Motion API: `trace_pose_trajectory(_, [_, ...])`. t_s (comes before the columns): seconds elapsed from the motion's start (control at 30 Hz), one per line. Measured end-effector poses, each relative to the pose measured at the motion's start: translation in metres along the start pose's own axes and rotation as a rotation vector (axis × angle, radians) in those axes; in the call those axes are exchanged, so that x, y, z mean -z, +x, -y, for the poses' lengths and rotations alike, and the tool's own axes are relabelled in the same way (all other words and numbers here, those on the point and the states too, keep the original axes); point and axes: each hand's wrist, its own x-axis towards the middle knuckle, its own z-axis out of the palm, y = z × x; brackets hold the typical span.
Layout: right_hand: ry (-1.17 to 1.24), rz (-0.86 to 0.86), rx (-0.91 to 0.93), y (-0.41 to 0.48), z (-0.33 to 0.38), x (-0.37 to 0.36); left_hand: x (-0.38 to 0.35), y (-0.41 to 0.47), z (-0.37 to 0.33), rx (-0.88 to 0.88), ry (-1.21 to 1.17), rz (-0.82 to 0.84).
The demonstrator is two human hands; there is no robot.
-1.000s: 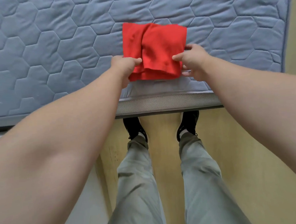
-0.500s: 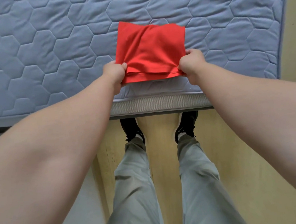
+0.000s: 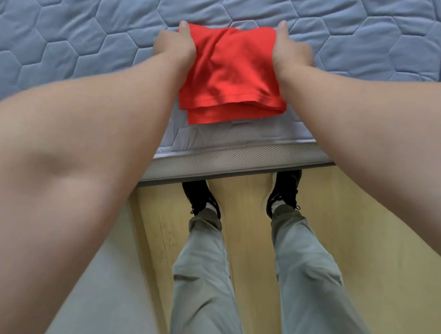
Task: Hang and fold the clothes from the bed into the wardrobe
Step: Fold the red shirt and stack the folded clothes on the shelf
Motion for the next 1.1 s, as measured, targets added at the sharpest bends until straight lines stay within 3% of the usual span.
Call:
trace_pose_trajectory(0.13, [0.082,0.067,0.034,0.013,-0.004,-0.003,-0.001,0.013,0.000,-0.063,0.046,-0.022])
trace_pose_trajectory(0.23, [0.097,-0.063,0.062,0.016,-0.015,-0.004,0.003,0.017,0.007,-0.023,0.069,-0.149])
trace_pose_trajectory(0.33, [0.108,-0.048,0.055,0.015,-0.019,-0.009,-0.002,0.015,0.012,0.016,0.040,-0.140])
trace_pose_trajectory(0.4, [0.134,-0.020,0.020,0.015,-0.020,-0.012,-0.011,0.009,0.021,0.071,-0.065,-0.086])
trace_pose_trajectory(0.5, [0.187,0.098,-0.054,0.010,-0.022,-0.011,-0.017,-0.009,0.039,0.187,-0.276,0.139])
trace_pose_trajectory(0.73, [0.219,0.473,-0.052,-0.007,-0.036,0.001,-0.011,-0.034,0.059,0.233,-0.385,0.568])
trace_pose_trajectory(0.93, [0.498,0.759,-0.142,-0.071,-0.035,0.071,0.042,-0.103,0.034,0.150,-0.485,0.571])
trace_pose_trajectory(1.1, [0.586,0.612,-0.017,-0.178,0.011,0.183,0.138,-0.211,-0.025,0.037,-0.579,0.616])
